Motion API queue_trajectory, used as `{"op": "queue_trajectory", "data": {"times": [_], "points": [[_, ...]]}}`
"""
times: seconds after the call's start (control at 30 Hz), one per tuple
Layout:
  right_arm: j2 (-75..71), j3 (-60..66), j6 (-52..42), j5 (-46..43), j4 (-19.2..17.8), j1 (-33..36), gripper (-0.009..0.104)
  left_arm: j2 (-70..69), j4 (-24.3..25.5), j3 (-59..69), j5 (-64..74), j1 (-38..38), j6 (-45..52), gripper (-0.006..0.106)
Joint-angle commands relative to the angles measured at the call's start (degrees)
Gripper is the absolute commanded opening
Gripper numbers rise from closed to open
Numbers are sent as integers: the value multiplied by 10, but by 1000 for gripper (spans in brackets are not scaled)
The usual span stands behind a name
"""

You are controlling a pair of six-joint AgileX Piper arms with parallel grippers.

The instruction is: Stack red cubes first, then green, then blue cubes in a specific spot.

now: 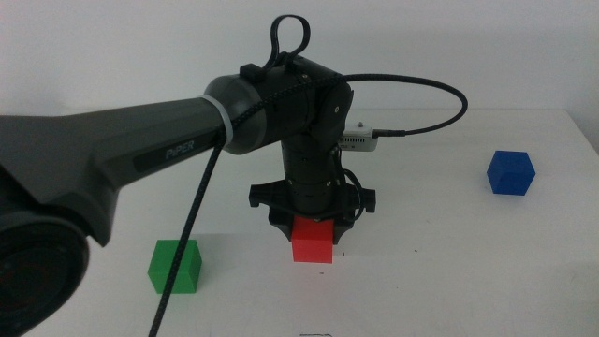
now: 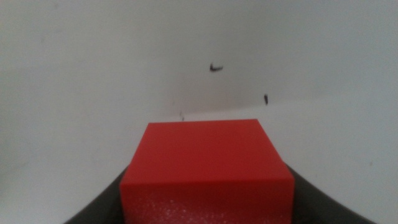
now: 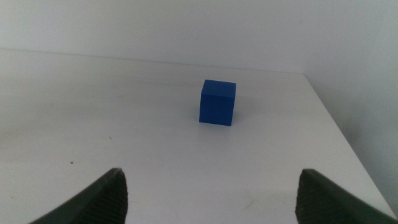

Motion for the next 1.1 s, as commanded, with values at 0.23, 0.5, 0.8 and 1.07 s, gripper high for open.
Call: {"op": "queue_trajectory", "data": {"times": [0.23,0.5,0.8,1.07], "points": [[-9,-6,-7,-43,-8,1,83,9,-5,-37,-20,-4,-7,-1],[-9,-6,-7,-43,-8,1,83,30,-4,-58,-21,-4,-33,-1],[-9,-6,-7,-43,-8,1,83,41,-4,-58,-29,-4,-49,-1],[-9,-6,-7,-43,-8,1,83,47,-5,-58,-46,-5,-50,-1]]}}
